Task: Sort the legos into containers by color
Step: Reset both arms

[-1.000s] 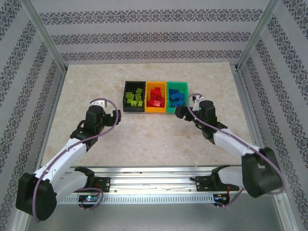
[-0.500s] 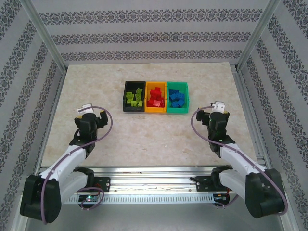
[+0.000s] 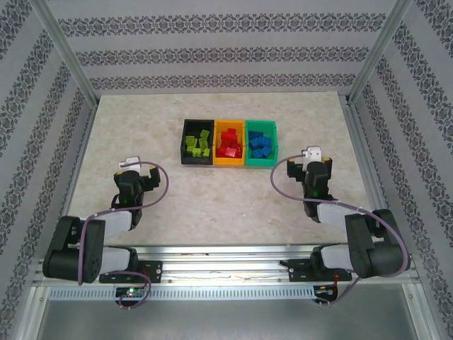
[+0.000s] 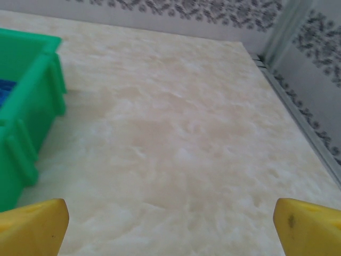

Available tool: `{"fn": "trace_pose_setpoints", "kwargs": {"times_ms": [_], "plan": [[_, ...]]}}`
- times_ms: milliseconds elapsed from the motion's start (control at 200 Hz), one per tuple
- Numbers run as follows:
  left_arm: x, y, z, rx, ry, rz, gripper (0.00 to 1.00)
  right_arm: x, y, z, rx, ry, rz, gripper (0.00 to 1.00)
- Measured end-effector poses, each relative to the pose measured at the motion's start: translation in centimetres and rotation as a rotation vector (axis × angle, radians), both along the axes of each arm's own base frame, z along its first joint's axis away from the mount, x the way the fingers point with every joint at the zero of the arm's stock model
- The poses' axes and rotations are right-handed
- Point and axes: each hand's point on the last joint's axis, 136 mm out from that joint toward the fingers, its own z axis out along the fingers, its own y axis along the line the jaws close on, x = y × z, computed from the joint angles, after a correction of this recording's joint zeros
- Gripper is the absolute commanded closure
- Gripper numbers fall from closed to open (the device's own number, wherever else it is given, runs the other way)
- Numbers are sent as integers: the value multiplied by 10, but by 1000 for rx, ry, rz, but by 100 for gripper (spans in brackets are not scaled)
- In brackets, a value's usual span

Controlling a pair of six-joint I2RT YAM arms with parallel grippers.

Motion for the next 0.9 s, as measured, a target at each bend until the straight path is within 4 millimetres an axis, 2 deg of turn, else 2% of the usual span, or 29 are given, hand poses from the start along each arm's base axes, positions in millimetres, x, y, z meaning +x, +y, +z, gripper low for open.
{"fn": "trace_pose_setpoints", "kwargs": {"times_ms": [100, 225, 330, 390, 445, 495, 545, 660, 899], "plan": [[17, -3, 3, 6, 6, -34, 0, 2, 1, 0, 30, -2, 49, 2], [42, -13, 23, 11, -29, -93, 0, 3, 4, 1, 60, -6, 89, 2], [47, -18, 30, 14, -44, -130, 0, 7, 10, 4, 89, -41, 130, 2], [46, -19, 27, 19, -37, -135, 0, 13, 13, 0, 101, -83, 151, 2], [44, -18, 25, 29, -41, -138, 1, 13, 12, -24, 120, -29, 146, 2], [41, -17, 21, 35, -54, -132, 1, 9, 9, -35, 130, 14, 131, 2], [40, -15, 13, 37, -61, -132, 1, 11, 6, -31, 139, -8, 118, 2], [38, -17, -26, 25, 41, -169, 1, 15, 6, -24, 144, -31, 117, 2], [44, -19, -15, 31, -11, -181, 1, 21, 9, -16, 134, -52, 112, 2]]}}
